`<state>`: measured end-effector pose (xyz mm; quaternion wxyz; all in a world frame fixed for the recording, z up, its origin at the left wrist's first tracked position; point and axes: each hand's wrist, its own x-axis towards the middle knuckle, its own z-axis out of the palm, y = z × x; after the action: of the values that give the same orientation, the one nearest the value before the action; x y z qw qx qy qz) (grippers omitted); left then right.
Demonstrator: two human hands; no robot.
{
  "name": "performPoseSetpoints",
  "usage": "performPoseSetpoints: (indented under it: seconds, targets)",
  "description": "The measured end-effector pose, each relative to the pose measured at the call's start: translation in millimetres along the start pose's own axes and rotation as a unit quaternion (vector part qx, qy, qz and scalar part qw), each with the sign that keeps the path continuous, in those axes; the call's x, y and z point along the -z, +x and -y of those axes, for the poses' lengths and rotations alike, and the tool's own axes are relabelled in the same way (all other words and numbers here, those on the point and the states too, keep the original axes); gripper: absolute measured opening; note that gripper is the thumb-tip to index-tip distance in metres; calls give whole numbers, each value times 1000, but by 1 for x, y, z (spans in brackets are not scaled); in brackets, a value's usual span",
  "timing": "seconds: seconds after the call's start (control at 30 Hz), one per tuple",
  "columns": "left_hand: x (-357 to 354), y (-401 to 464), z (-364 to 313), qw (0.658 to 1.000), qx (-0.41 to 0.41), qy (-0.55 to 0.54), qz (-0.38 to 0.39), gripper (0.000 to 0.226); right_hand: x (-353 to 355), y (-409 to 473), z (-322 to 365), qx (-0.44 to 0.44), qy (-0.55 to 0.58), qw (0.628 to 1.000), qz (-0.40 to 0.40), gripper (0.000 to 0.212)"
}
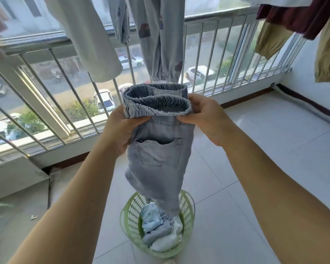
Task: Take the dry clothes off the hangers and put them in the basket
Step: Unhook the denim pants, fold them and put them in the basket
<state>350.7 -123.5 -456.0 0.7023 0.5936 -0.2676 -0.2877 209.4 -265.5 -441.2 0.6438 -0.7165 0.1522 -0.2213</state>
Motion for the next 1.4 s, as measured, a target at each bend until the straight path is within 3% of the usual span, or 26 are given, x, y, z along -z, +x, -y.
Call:
performPoseSetpoints:
  seconds: [0.1,0.27,0.73,1.0,1.17,1.4]
  targets:
    - [21,0,17,998,32,51,-14,43,-10,7,-15,-21,-36,999,-19,36]
    - [52,5,49,992,59,107,-36,38,-29,20,-47,-56,-79,995,15,29]
    - [72,40,118,988,78,119,-63,41,-39,57,-113,-66,-158,985,9,26]
    - [59,14,142,988,81,121,-58,34,-21,37,-130,-69,-157,983,61,25]
    - [46,-31,180,978,140,148,-37,37,-9,-7,-163,-119,-143,978,98,26]
    - [24,-104,256,958,241,155,-7,36,5,-90,-242,-257,-114,949,142,22]
